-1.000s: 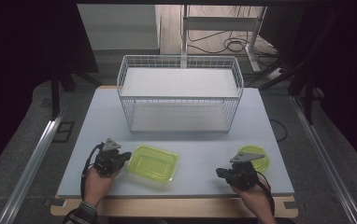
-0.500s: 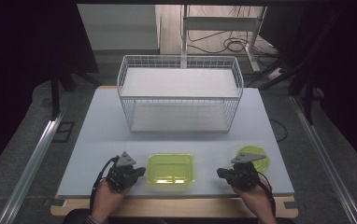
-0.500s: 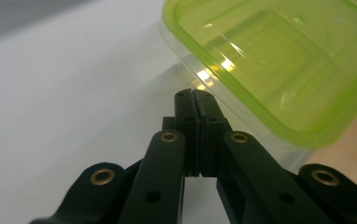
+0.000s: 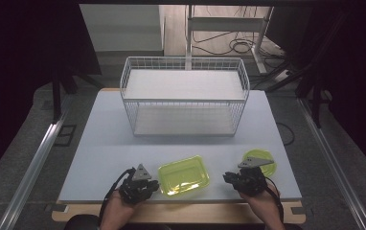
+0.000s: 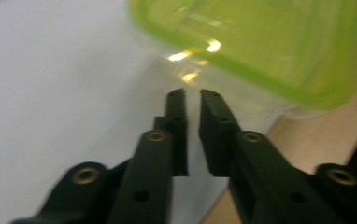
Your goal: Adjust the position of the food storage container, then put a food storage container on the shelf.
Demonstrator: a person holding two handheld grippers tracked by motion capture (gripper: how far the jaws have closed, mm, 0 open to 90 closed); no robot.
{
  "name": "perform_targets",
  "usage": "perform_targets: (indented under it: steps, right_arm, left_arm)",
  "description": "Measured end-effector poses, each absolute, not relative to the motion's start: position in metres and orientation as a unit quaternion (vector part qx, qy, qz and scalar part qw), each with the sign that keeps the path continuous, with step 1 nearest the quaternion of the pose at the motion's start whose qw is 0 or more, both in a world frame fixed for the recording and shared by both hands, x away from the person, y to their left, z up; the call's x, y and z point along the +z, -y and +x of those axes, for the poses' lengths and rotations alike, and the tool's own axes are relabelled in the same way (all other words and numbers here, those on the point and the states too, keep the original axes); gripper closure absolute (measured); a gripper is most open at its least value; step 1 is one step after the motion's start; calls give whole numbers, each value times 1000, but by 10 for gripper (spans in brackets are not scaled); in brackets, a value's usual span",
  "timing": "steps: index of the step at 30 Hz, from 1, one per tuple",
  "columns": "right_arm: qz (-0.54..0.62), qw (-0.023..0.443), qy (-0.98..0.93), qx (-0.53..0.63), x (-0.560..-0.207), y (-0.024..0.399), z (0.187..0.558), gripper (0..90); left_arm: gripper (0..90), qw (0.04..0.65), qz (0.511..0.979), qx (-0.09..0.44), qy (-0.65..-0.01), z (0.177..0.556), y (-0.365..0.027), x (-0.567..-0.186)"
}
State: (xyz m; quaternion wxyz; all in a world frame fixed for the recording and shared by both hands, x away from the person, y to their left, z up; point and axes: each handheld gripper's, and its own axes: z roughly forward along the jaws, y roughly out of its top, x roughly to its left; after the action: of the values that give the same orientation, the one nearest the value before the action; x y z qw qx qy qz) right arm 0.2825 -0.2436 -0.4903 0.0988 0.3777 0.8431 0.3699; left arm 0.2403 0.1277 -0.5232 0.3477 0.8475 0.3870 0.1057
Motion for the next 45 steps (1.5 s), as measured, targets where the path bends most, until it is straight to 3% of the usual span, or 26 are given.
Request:
perform_targets:
  steps: [8,12,23,32,37,45]
  right_arm:
    - [377,112,-841,371,-491,244,282,586]
    - [379,111,-839,375,-491,243,283,473]
    - [363,87,-835,403,-496,236,288,187]
    - [376,65,-834,398,-499,226,294,99]
    - [391,41,-827,403,-497,221,299,112]
    - [398,-7,-823,406,-492,211,313,373]
  left_arm:
    - [353,360,826,143,-411,238,-149,-521]
    - [245,366,824,136,-410,235,-154,-523]
    - [65,354,828,151,-407,231,-160,-531]
    - [24,357,827,165,-401,229,-164,-533]
    - [23,351,829,168,-401,228,-164,-534]
    - [29,344,832,168,-400,228,-164,-535]
